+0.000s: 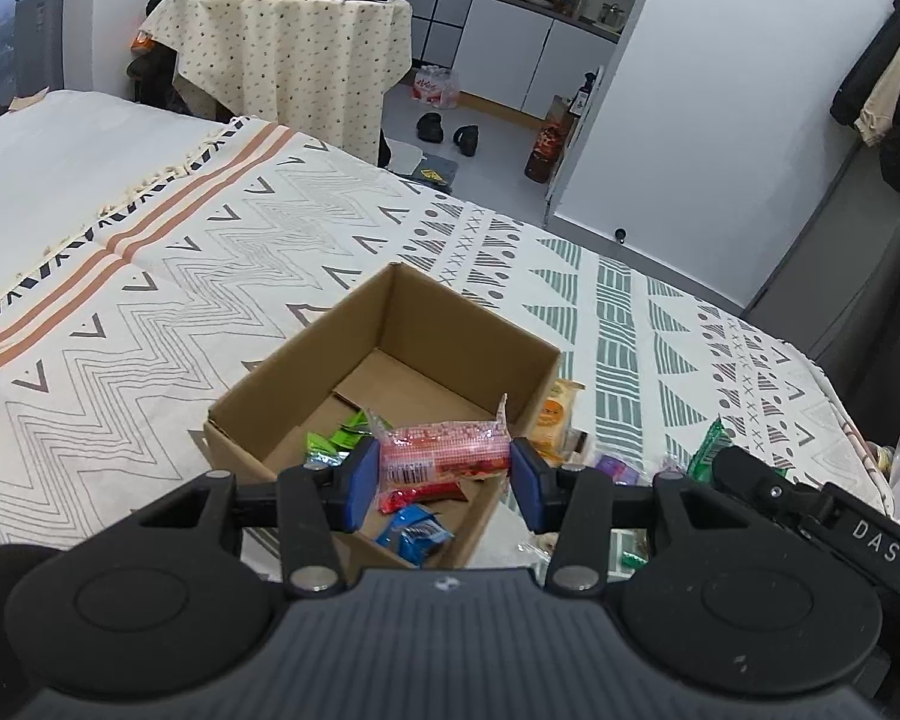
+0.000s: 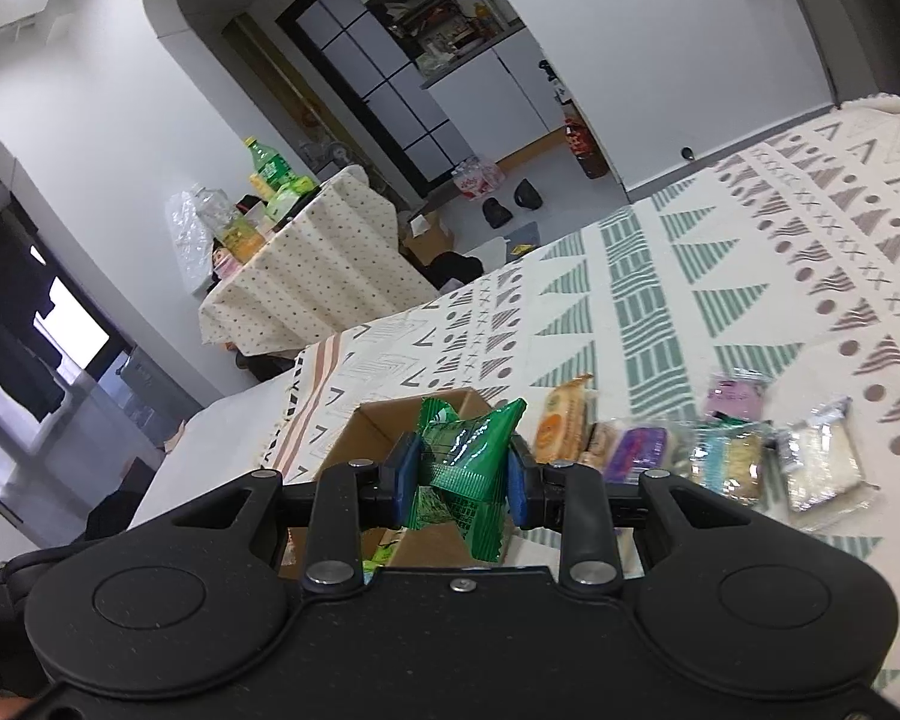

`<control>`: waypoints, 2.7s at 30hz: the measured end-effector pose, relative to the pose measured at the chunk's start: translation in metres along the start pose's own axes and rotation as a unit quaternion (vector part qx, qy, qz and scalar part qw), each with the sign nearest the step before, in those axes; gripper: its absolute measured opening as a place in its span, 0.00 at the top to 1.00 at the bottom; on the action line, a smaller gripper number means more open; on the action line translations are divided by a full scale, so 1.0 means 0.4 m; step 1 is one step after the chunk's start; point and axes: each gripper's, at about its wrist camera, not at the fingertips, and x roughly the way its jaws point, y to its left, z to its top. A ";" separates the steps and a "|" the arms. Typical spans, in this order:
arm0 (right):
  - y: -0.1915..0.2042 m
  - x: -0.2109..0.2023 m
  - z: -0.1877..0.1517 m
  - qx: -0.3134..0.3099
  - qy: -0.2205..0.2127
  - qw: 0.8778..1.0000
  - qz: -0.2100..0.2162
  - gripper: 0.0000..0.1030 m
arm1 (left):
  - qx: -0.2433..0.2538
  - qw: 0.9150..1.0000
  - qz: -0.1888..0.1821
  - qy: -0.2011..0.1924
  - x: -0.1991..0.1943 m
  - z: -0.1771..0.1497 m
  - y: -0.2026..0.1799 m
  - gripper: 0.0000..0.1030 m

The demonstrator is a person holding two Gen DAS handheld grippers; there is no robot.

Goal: Organize snacks
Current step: 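Carry both snacks over the box and open both grippers to drop them, then move both tools back over the remaining snacks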

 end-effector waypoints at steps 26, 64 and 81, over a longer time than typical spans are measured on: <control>0.077 0.153 -0.023 -0.009 0.026 1.000 0.013 0.72 | -0.040 0.998 -0.028 0.048 0.166 0.055 0.115 0.53; -0.004 -0.096 0.037 -0.013 -0.029 0.999 -0.021 0.02 | 0.006 1.000 -0.005 0.007 -0.007 0.008 -0.032 0.01; -0.123 -0.251 0.009 0.003 -0.055 0.995 -0.078 0.00 | 0.038 0.998 -0.049 0.013 -0.067 -0.066 -0.146 0.00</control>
